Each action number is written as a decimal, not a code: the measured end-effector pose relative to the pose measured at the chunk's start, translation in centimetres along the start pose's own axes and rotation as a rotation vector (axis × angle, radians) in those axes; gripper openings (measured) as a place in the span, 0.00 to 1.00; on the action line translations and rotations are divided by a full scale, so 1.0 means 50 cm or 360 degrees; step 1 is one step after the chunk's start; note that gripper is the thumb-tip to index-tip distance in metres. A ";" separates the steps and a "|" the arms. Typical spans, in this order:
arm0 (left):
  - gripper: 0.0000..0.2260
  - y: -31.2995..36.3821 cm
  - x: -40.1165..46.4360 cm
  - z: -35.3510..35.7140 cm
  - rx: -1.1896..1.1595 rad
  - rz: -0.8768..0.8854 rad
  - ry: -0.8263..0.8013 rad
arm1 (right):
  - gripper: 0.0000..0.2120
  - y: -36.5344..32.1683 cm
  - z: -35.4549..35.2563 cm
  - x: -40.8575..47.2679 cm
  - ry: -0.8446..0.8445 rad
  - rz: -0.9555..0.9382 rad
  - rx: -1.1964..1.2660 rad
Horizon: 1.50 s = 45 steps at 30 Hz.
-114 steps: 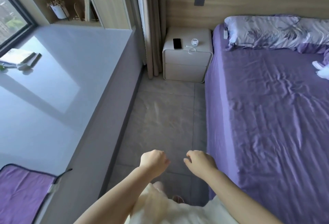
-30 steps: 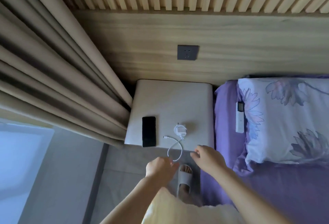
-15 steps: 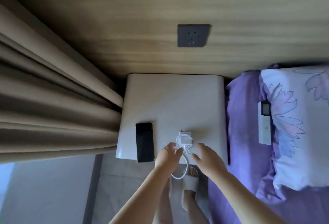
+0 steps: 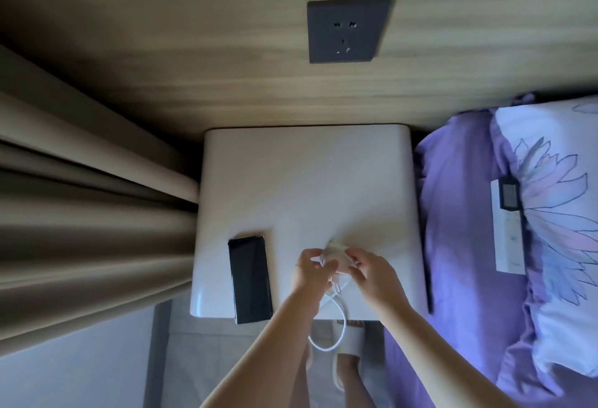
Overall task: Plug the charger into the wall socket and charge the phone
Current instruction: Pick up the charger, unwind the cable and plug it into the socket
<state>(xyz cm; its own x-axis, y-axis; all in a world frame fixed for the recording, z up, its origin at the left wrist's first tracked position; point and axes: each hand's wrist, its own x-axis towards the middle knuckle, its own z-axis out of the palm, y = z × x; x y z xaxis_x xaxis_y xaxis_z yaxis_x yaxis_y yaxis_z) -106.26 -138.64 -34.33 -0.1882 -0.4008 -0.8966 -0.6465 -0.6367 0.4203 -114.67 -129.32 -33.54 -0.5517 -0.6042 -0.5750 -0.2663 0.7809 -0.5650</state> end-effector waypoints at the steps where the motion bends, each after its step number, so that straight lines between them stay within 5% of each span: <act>1: 0.17 0.011 -0.004 -0.007 -0.0052 0.0028 -0.0023 | 0.13 -0.003 -0.006 0.000 0.0029 0.0019 0.0074; 9: 0.16 0.166 -0.070 -0.065 -0.0272 0.0299 -0.0207 | 0.08 -0.113 -0.105 0.005 0.0102 -0.0136 0.0763; 13: 0.18 0.235 -0.108 -0.090 -0.0249 0.0437 -0.0319 | 0.14 -0.173 -0.159 -0.004 0.0010 -0.0251 0.1026; 19: 0.22 0.287 -0.161 -0.114 -0.0397 0.0662 -0.0278 | 0.25 -0.214 -0.189 -0.019 0.0089 -0.0427 0.0642; 23: 0.15 0.302 -0.180 -0.138 -0.0257 0.0800 -0.0127 | 0.18 -0.238 -0.216 -0.032 0.0235 -0.0499 0.0870; 28: 0.09 0.298 -0.191 -0.171 -0.0047 0.0909 -0.0252 | 0.18 -0.262 -0.248 -0.042 0.0469 -0.0494 0.1077; 33: 0.11 0.294 -0.200 -0.200 -0.0124 0.0969 -0.0462 | 0.16 -0.235 -0.245 -0.034 0.0598 -0.0261 0.0867; 38: 0.10 0.304 -0.217 -0.217 -0.0539 0.0969 -0.0291 | 0.16 -0.218 -0.234 -0.031 0.0311 -0.0190 0.0650; 42: 0.12 0.306 -0.234 -0.201 -0.0537 0.0980 -0.0290 | 0.16 -0.242 -0.219 -0.033 0.0259 -0.0502 0.0181; 45: 0.14 0.308 -0.248 -0.195 -0.0451 0.1020 -0.0433 | 0.14 -0.277 -0.224 -0.046 0.0306 -0.0574 0.0514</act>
<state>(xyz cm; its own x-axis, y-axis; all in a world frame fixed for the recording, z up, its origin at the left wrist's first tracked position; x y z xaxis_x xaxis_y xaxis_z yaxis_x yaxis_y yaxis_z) -106.67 -149.91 -15.38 -0.6633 -0.5969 -0.4514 -0.1403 -0.4933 0.8585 -118.55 -136.97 -17.78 -0.6130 -0.7622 -0.2080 -0.2255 0.4212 -0.8785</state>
